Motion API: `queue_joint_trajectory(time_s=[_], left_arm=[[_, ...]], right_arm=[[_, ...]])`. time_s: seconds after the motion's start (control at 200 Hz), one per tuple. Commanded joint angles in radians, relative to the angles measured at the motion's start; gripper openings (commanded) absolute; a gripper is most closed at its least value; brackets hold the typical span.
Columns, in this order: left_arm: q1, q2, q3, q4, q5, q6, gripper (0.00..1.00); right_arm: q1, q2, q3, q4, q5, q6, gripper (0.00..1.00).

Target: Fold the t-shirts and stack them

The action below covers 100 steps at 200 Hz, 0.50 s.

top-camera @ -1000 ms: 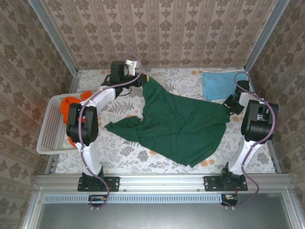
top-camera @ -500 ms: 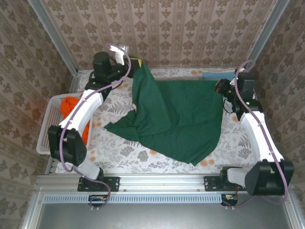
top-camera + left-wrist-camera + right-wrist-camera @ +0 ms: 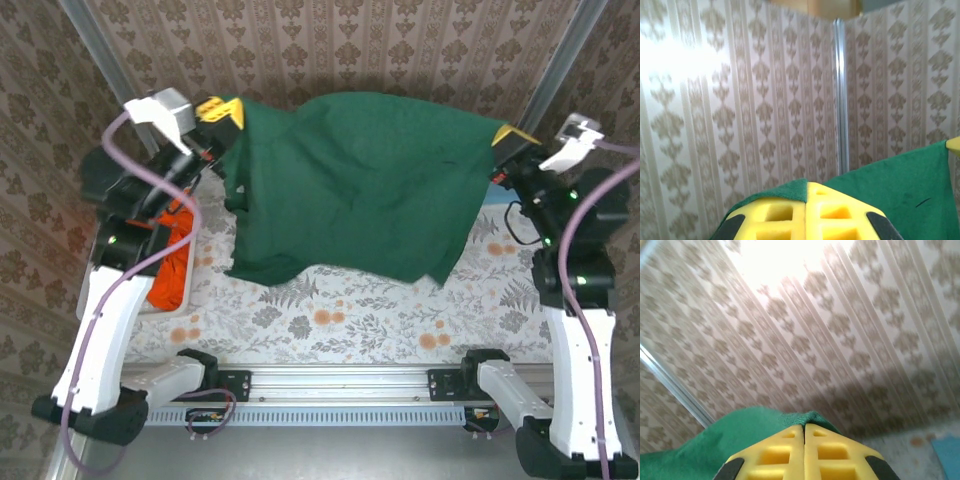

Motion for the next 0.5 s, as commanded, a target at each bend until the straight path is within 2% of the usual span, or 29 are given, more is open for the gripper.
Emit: queue_joint_trajectory(time_s=[0.0,0.155,0.29,0.38,0.495], left_arm=[[-0.013,-0.031,0.072,-0.057,-0.031,0.077,0.0],[-0.019,-0.033,0.135,-0.106,-0.043,0.088,0.0],[-0.016,0.038,0.179,-0.149,-0.109,0.102,0.0],[0.013,0.137,0.22,-0.173,-0.108,0.09,0.0],[0.104,0.329,0.253,-0.138,-0.05,0.013,0.0]], right_arm=[[0.001,-0.02,0.077,-0.026,0.053,-0.026,0.0],[0.001,0.009,0.13,-0.043,0.081,-0.026,0.0],[0.002,0.069,0.136,-0.052,0.112,-0.024,0.0],[0.002,0.15,0.143,-0.056,0.108,-0.022,0.0],[0.007,0.306,0.159,-0.049,0.1,-0.031,0.0]])
